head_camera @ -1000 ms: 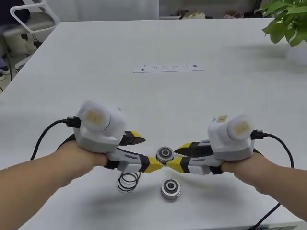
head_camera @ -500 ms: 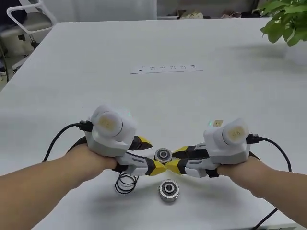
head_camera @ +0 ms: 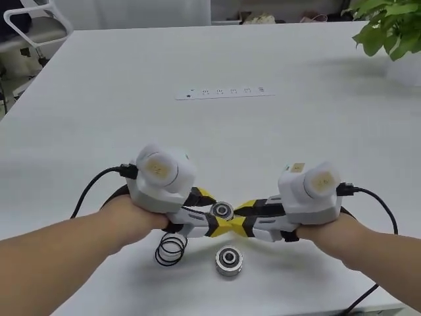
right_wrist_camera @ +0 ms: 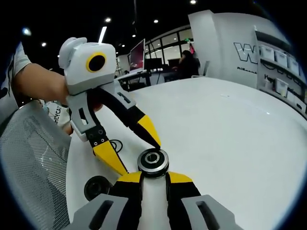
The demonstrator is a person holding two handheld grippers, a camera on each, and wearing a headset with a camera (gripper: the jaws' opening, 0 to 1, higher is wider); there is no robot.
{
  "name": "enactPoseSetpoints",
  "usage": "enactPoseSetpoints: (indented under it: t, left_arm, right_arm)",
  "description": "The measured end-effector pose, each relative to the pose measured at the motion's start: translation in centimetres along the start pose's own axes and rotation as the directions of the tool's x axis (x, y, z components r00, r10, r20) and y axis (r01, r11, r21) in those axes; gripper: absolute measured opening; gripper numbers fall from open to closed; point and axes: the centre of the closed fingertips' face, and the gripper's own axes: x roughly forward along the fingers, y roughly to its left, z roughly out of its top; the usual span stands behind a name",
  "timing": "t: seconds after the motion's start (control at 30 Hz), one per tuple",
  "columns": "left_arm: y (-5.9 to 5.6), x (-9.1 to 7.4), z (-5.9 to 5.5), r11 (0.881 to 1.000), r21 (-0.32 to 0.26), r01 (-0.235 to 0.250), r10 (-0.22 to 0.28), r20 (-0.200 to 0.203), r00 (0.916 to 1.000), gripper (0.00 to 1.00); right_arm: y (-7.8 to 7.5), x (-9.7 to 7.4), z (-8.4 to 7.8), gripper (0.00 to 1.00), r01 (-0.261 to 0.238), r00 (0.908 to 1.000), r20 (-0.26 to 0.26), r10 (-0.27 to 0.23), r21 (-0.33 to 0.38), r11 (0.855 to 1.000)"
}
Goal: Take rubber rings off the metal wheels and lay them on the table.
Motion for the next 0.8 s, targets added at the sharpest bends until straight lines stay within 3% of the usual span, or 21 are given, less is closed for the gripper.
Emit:
enactPoseSetpoints:
  t: [0.3, 0.57, 0.8]
  left_arm:
    - [-0.11, -0.18, 0.18, 0.999, -0.035, 0.026, -0.025, 0.036, 0.999, 0.29]
    - [-0.29, -0.15, 0.16, 0.998, -0.036, 0.044, -0.042, 0.041, 0.9983, 0.25]
    - [-0.25, -0.26, 0.25, 0.991, -0.107, 0.077, -0.07, 0.072, 0.995, 0.25]
  right_arm:
    - [0.0, -0.02, -0.06, 0.16, -0.003, 1.0, 0.005, 0.003, 0.006, 1.0]
    - [-0.03, 0.0, -0.01, 0.16, -0.003, 1.0, 0.008, 0.003, 0.007, 1.0]
    - [-0.08, -0.03, -0.03, 0.15, -0.003, 1.0, 0.009, 0.003, 0.008, 1.0]
